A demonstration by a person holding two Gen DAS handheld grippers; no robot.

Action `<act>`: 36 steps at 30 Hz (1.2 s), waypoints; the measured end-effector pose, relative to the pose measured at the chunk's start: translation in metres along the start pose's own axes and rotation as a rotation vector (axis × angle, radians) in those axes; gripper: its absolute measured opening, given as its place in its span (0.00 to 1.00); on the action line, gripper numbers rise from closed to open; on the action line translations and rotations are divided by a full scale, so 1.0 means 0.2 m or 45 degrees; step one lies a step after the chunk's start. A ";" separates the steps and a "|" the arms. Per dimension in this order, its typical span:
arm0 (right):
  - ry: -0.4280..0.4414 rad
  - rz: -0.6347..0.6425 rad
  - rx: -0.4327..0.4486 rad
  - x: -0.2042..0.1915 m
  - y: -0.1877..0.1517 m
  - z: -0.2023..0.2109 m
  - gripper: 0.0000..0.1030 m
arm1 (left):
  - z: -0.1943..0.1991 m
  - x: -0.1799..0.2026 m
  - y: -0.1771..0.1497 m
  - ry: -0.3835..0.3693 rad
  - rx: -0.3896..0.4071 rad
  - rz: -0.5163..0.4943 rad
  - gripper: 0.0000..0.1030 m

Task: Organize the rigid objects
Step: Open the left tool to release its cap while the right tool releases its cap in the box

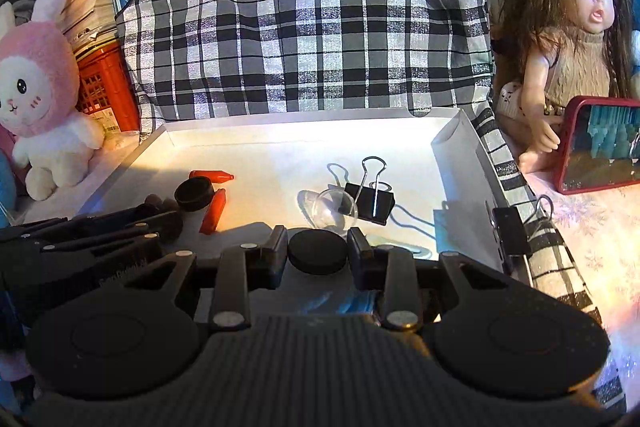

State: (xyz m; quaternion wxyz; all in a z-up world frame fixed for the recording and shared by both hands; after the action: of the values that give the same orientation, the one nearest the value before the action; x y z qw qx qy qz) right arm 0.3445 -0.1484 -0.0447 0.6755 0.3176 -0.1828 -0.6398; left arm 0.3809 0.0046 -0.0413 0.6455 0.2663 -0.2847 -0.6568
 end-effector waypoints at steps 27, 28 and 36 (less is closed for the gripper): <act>0.033 -0.009 0.152 0.05 -0.01 0.28 0.75 | 0.33 0.03 -0.03 -0.033 0.091 -0.042 0.72; 0.032 -0.010 0.162 0.05 -0.01 0.30 0.76 | 0.36 0.03 -0.04 -0.032 0.094 -0.042 0.74; 0.013 0.061 0.217 0.00 -0.10 0.51 0.85 | 0.54 0.02 -0.13 -0.029 0.120 -0.047 0.81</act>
State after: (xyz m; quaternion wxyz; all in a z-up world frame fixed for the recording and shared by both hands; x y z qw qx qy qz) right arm 0.2627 -0.1672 0.0167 0.6622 0.3726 -0.2408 -0.6039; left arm 0.2842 0.0030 0.0151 0.6167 0.2941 -0.3178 -0.6574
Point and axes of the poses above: each gripper's, at about its wrist camera, not at the fingertips, and z roughly against the way its jaws point, x to its right, y to its top, the point moved 7 cm from there along -z, roughly the way its jaws point, and after that the axes turned 10 degrees about -x, right-handed, at the moved point
